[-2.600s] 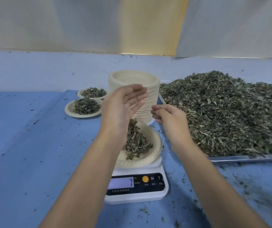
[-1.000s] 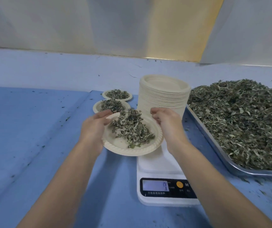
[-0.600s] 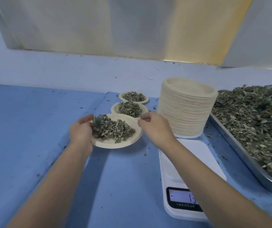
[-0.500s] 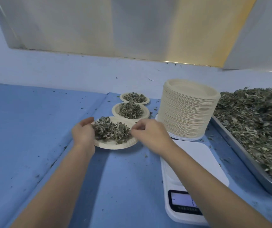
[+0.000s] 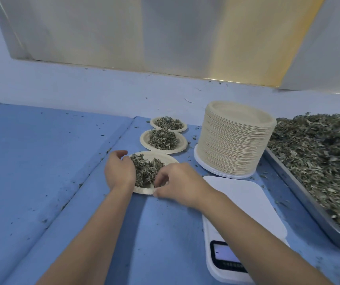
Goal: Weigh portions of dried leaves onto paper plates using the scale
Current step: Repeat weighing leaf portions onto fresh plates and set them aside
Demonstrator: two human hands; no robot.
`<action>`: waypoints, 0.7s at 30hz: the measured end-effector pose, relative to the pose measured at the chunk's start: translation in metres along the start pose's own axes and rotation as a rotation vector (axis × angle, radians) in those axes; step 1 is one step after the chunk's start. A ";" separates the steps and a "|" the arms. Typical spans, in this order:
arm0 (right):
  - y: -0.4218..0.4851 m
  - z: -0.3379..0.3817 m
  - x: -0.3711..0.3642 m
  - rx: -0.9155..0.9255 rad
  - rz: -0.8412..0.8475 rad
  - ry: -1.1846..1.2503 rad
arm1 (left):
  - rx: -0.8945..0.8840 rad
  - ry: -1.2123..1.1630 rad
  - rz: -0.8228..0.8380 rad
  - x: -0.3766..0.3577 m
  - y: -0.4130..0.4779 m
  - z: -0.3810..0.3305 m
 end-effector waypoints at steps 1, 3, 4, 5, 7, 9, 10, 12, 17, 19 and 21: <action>0.000 0.000 -0.001 0.004 0.001 -0.017 | 0.005 -0.026 0.000 0.000 0.000 0.000; 0.000 0.000 -0.001 0.007 -0.012 -0.042 | 0.020 -0.100 -0.023 0.002 0.000 -0.002; 0.000 0.001 -0.001 0.008 -0.016 -0.050 | 0.018 -0.131 -0.041 0.003 0.000 -0.003; 0.001 0.001 -0.001 0.009 -0.015 -0.060 | 0.007 -0.149 -0.063 0.004 0.000 -0.005; 0.001 0.002 -0.001 0.011 -0.012 -0.080 | -0.020 -0.165 -0.104 0.008 -0.003 -0.011; 0.001 0.002 -0.001 0.009 -0.014 -0.088 | -0.035 -0.187 -0.123 0.011 -0.006 -0.017; 0.001 0.002 -0.001 0.008 -0.015 -0.091 | -0.041 -0.199 -0.125 0.012 -0.007 -0.020; 0.001 0.001 -0.002 0.006 -0.021 -0.105 | -0.054 -0.221 -0.123 0.012 -0.010 -0.025; -0.003 -0.001 0.002 0.005 -0.019 -0.025 | -0.102 -0.263 -0.083 0.006 -0.020 -0.039; -0.007 -0.005 0.010 0.027 -0.031 0.107 | -0.130 -0.305 -0.031 -0.002 -0.027 -0.047; -0.012 -0.011 0.023 0.041 -0.137 0.207 | -0.148 -0.350 0.023 -0.012 -0.037 -0.056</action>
Point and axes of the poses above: each hand's wrist, its own y-axis towards the middle knuckle, its own x-axis out of the back of the hand, z = x × y, the point moved 3 cm from there along y, towards the middle knuckle, and after that the axes turned 11 degrees about z, right-handed, at the moved point
